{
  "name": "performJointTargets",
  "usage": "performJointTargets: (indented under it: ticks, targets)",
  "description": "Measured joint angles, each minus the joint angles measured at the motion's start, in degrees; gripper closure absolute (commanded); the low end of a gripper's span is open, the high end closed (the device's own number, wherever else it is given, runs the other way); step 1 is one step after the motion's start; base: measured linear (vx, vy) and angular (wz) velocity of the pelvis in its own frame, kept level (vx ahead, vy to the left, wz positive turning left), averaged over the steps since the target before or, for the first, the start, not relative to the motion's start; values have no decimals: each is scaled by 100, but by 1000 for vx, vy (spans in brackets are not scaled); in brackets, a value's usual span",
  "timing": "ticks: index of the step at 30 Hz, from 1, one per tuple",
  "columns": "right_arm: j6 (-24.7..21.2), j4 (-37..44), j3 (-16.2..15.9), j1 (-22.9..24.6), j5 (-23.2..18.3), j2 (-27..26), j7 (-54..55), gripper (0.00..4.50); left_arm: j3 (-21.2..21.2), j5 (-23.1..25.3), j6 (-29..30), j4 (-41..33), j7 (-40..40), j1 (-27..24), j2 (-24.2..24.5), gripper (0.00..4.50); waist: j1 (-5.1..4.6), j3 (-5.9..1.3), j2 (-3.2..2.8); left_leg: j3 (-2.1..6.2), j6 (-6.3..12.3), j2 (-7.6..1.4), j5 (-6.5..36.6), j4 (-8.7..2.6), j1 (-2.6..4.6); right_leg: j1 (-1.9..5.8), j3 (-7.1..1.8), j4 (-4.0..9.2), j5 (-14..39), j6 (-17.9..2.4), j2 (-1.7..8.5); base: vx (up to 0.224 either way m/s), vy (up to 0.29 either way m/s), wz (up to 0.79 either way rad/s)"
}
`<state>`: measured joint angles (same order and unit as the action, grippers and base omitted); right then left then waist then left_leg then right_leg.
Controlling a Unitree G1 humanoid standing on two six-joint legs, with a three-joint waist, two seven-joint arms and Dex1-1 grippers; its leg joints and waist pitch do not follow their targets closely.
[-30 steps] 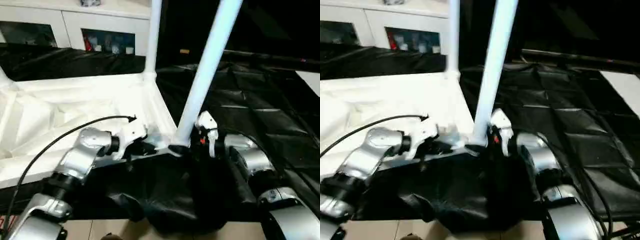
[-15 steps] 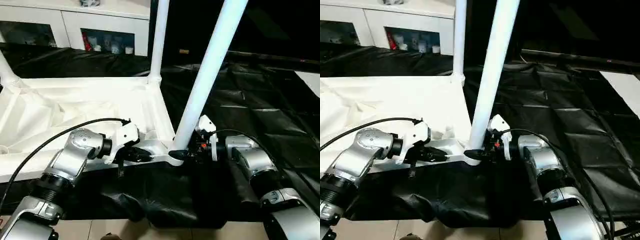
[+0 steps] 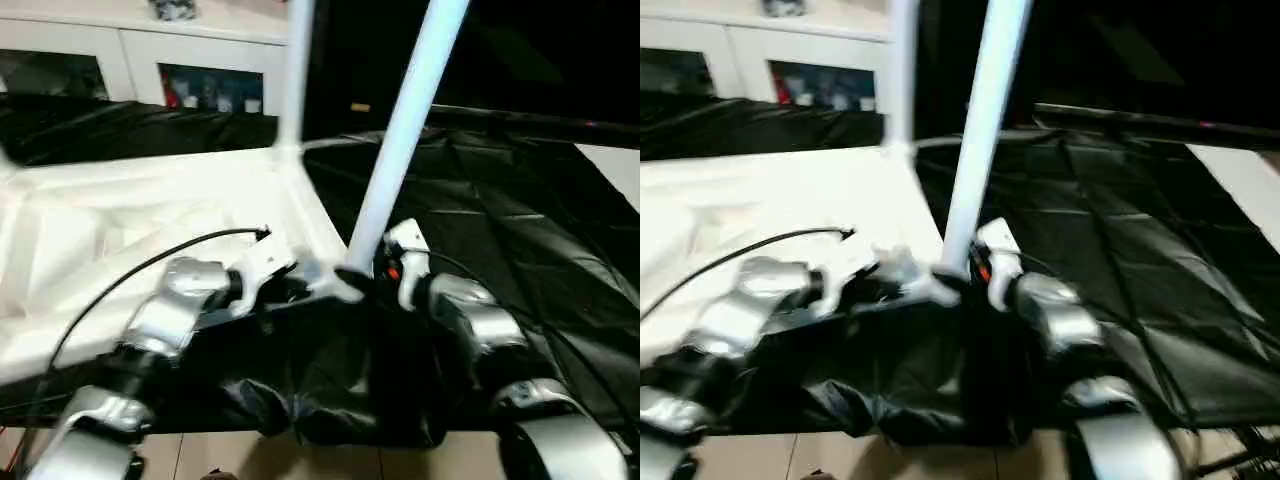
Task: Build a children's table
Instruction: Rotate leg to tighten
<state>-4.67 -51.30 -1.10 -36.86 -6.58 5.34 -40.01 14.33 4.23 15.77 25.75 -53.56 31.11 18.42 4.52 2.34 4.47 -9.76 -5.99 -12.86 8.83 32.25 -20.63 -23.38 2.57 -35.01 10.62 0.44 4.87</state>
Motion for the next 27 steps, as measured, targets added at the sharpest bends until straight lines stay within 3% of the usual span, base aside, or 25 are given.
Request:
performJointTargets:
  ticks: [4,7,10,13,21,27]
  targets:
    - [39,-194,98,-147,44,-248,841,180,-24,72,247,51,395,57,-250,450,-37,-1,1,7,1,6,0,1,9,2,0,6,1,1,15,0,0,0]
    - [248,-300,97,-155,151,-295,959,110,-25,112,268,59,432,62,-302,450,-44,-1,1,7,1,10,1,1,8,2,0,7,1,1,20,0,0,0]
    - [311,-422,96,-225,256,-318,970,108,-23,127,279,55,417,68,-327,450,-62,-1,1,7,2,12,1,1,6,2,0,8,1,1,22,0,0,0]
    - [354,-441,90,-230,268,-306,880,68,-26,124,279,43,354,68,-305,450,-65,-2,2,7,2,12,1,0,5,2,-1,9,1,1,23,0,0,0]
    - [558,-158,-239,-88,260,292,-1062,61,7,-177,-9,-128,-593,-19,212,450,-66,-1,5,-3,2,3,1,-3,-49,-38,14,-14,-32,-34,17,9,-2,0]
    - [531,145,-523,-8,189,664,-2385,61,47,-373,-254,-194,-1374,-46,585,450,68,0,7,-8,2,-10,1,-15,-57,-45,22,-2,-9,-28,-7,0,0,0]
